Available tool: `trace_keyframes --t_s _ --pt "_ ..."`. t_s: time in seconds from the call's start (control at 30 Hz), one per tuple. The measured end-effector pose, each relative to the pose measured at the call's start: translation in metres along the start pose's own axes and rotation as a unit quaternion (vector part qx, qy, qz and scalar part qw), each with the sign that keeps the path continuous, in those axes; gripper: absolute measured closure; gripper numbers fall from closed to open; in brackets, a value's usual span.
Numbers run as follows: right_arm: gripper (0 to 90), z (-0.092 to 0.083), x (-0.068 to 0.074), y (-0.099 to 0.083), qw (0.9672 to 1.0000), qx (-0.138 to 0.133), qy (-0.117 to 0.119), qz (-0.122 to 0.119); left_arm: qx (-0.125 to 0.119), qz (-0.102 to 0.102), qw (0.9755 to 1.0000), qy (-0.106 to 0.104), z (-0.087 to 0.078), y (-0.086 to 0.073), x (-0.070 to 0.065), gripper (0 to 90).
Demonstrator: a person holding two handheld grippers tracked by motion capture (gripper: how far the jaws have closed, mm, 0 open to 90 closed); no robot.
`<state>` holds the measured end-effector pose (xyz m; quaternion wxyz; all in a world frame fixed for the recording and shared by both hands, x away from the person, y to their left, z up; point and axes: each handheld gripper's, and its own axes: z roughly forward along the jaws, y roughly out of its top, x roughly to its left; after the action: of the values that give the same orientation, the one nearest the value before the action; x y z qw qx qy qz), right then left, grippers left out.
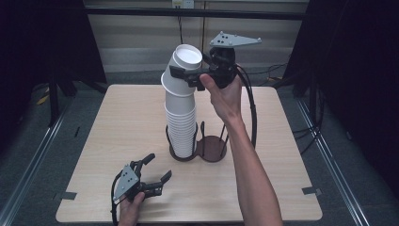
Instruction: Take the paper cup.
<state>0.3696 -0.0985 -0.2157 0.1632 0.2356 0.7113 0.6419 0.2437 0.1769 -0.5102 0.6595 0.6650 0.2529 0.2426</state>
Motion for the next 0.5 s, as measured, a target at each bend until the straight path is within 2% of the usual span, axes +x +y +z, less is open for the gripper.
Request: trace_keyframes --t_s 0.3,0.5 --pt "21.8 -0.007 -0.002 0.000 0.9997 -0.021 0.005 0.012 0.001 0.003 1.0000 0.000 0.000 0.000 0.000 15.6" --pt "21.7 -0.013 -0.001 0.001 0.9995 -0.028 0.003 0.012 0.001 0.004 1.0000 0.000 0.000 0.000 0.001 15.6"
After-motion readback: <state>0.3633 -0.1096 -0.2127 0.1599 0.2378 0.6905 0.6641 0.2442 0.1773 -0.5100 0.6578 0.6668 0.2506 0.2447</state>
